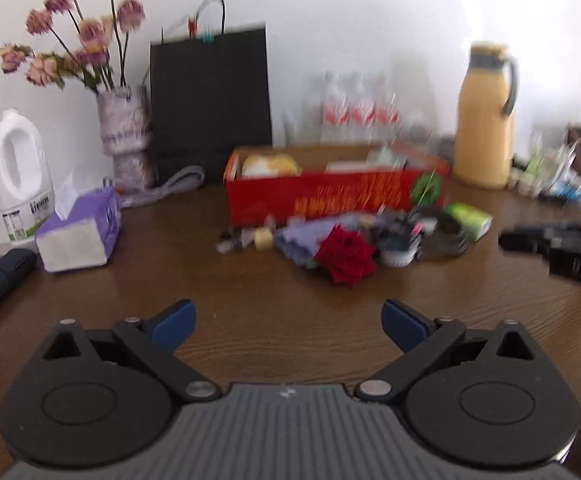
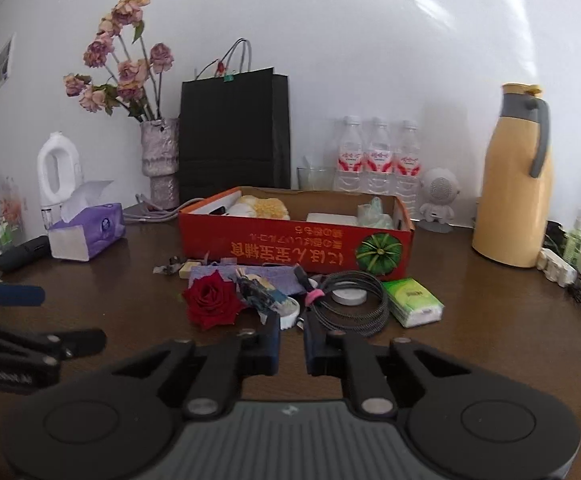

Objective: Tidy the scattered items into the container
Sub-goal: 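Grasp the red rose with the left tool while the right tool grasps the small printed packet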

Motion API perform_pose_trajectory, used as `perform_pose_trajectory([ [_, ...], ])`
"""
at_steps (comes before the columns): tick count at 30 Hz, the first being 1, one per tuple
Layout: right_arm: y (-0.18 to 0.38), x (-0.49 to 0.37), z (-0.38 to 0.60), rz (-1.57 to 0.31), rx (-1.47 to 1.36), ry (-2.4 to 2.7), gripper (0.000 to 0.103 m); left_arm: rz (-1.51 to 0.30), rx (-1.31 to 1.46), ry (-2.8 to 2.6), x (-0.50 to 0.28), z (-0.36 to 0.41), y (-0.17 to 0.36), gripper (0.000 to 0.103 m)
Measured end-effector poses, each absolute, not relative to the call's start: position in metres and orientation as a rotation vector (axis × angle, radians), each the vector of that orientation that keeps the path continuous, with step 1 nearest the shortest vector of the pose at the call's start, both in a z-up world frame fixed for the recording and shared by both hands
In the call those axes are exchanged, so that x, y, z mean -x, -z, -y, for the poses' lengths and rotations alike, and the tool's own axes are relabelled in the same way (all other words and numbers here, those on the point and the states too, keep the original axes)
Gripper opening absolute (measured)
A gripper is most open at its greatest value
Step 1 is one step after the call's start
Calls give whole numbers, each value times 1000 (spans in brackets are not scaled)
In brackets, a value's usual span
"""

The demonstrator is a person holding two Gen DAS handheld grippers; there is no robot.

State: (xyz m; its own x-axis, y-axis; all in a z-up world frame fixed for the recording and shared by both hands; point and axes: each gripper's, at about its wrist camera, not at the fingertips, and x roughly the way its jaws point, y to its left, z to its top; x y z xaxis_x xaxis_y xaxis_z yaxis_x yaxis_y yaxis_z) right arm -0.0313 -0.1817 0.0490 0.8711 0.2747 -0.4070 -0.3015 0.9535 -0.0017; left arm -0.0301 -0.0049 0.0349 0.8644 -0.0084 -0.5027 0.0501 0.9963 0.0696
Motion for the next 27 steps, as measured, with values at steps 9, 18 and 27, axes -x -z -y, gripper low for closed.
perform_pose_trajectory([
  [9,-27,-63,137,-541,181,-400,21,-572,-97,134,-22,10,-26,82],
  [18,-55,-48,165,-438,70,-389,6,-557,-253,215,-78,39,-20,79],
  [27,-63,4,191,-453,-22,-328,7,-568,-218,182,-76,43,-20,38],
])
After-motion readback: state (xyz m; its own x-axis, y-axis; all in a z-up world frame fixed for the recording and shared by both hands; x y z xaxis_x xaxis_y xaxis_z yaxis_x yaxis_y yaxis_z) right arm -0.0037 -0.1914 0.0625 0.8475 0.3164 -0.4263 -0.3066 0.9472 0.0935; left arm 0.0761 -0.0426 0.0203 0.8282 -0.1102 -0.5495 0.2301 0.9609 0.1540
